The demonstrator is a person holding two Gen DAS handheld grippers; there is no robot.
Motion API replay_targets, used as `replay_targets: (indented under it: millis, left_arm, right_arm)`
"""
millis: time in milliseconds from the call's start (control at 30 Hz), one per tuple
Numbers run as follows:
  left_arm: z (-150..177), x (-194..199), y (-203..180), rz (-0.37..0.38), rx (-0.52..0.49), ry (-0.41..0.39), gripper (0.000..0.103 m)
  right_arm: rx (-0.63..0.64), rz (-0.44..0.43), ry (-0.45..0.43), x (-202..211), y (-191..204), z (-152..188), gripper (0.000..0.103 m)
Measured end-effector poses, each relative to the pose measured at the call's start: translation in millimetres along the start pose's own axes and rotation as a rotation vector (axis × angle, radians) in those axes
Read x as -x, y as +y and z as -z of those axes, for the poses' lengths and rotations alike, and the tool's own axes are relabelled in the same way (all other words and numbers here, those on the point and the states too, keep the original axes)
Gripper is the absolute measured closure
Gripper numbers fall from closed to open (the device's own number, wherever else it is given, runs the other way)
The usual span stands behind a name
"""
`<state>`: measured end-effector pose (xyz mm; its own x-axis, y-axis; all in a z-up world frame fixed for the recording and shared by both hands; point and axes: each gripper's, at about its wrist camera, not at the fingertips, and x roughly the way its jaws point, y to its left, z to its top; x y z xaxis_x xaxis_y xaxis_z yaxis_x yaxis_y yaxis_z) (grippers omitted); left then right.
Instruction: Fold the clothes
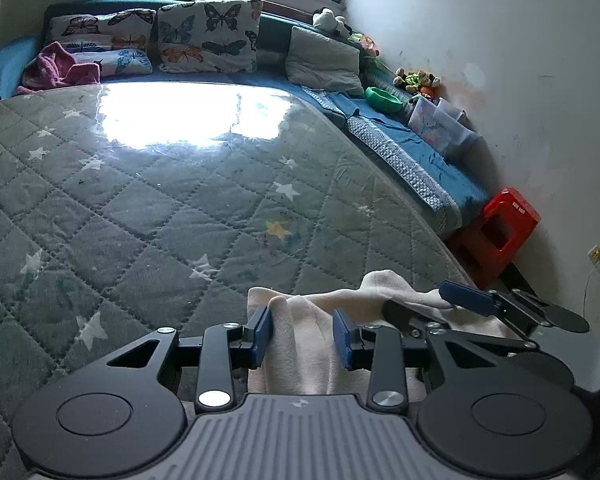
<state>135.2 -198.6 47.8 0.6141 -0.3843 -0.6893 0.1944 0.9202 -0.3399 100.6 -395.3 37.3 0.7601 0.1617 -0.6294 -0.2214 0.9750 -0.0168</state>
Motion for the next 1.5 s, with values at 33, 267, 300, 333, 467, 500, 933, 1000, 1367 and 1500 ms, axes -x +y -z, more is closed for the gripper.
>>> replay_targets:
  millis: [33, 267, 300, 333, 467, 500, 933, 1000, 1367, 1500]
  left_arm:
    - [0.0, -1.0, 0.8, -0.003, -0.001, 0.002, 0.063]
    - [3.2, 4.8, 1.5, -0.001, -0.005, 0.002, 0.061]
    - [4.7, 6.6, 0.5, -0.001, -0.01, 0.001, 0.06]
    - [6.8, 8.5, -1.0, -0.002, -0.016, -0.001, 0.059]
    - [16.7, 17.7, -7.4, -0.007, -0.047, -0.008, 0.056]
    - [19.3, 20.3, -9.1, -0.008, -0.056, -0.011, 0.056]
    - [61.5, 50.1, -26.2, -0.038, -0.189, -0.043, 0.043]
    - [67.8, 51.3, -25.6, -0.04, -0.199, -0.04, 0.043]
    - [84.4, 56.4, -12.8, -0.046, -0.174, -0.021, 0.039]
    - [88.7, 64.4, -12.3, -0.043, -0.177, -0.035, 0.033]
  right_arm:
    - [0.004, 0.004, 0.011, -2.3, 1.6, -0.4, 0.034]
    - [-0.007, 0.003, -0.015, 11.2, 0.4, 0.1, 0.029]
    - [-0.009, -0.001, -0.023, 17.1, -0.4, 1.8, 0.029]
    - [-0.011, -0.002, -0.029, 22.0, -1.0, 3.6, 0.028]
    - [-0.01, -0.011, -0.047, 43.6, -2.1, 15.8, 0.024]
    - [-0.01, -0.013, -0.052, 48.9, -2.3, 19.1, 0.023]
    - [-0.034, -0.04, -0.071, 103.1, 6.5, 70.8, 0.023]
    - [-0.029, -0.039, -0.071, 108.7, 8.2, 79.6, 0.022]
    - [-0.092, -0.01, -0.069, 126.9, 6.5, 98.8, 0.016]
    - [-0.113, 0.012, -0.077, 131.0, 6.8, 100.7, 0.011]
